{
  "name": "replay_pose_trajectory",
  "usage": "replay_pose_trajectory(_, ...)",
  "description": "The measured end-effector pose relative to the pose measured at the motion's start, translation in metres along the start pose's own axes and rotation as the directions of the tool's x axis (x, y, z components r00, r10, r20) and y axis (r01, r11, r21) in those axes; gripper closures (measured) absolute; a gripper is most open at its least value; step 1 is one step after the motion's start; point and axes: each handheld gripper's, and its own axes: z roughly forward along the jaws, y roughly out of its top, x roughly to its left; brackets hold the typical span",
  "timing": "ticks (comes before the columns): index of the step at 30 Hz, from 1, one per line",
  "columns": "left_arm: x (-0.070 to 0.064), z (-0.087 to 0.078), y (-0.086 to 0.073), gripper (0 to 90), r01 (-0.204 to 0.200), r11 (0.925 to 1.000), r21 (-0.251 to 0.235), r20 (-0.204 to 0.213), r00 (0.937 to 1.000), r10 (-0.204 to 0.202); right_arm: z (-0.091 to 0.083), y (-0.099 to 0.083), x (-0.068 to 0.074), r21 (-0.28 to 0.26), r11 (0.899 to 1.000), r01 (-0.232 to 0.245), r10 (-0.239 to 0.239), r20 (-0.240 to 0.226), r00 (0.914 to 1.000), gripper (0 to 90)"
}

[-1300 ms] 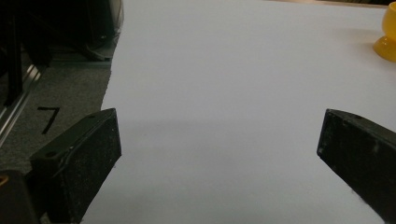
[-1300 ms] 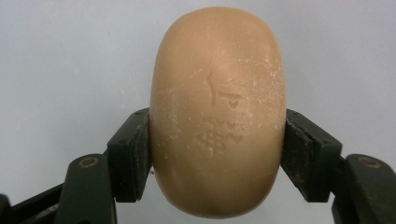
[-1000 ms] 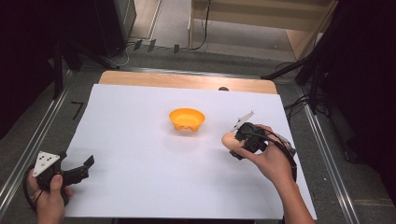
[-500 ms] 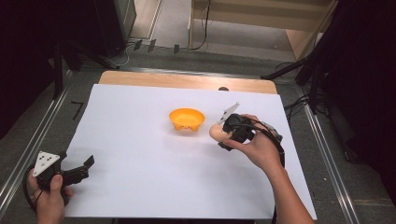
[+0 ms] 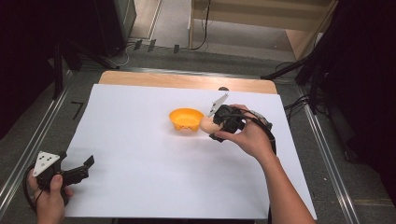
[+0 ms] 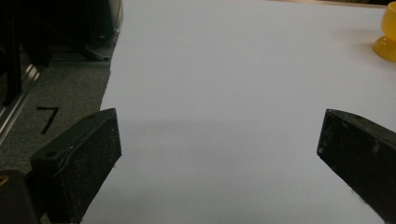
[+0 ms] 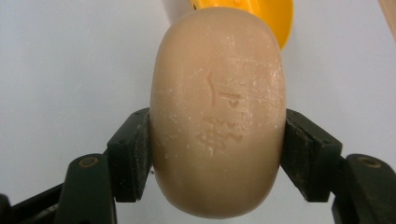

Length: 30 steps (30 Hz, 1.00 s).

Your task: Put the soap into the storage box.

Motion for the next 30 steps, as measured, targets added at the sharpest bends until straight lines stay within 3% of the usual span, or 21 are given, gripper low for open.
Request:
replay_pose_trajectory(10,0.0,0.0,0.0,0.5,0.001,1.0,0.001,0.001,1.0,-0.001,0.003,0.025,-0.007,-0.018,0.997,0.073,-0.073,-0.001,0.9973,33.8)
replay_pose_trajectory(18,0.0,0.0,0.0,0.5,0.003,1.0,0.002,0.003,1.0,-0.003,0.013,0.047,-0.012,-0.002,0.992,0.125,-0.125,-0.02,0.992,33.8)
replay_pose_trajectory(26,0.0,0.0,0.0,0.5,0.006,1.0,0.004,0.002,1.0,-0.006,0.026,0.064,-0.015,0.0,0.986,0.166,-0.166,-0.046,0.9851,33.8)
replay_pose_trajectory(30,0.001,0.0,0.0,0.5,0.013,0.9999,0.001,0.0,0.9999,-0.013,0.031,0.069,-0.018,0.0,0.979,0.205,-0.205,-0.057,0.9771,33.8)
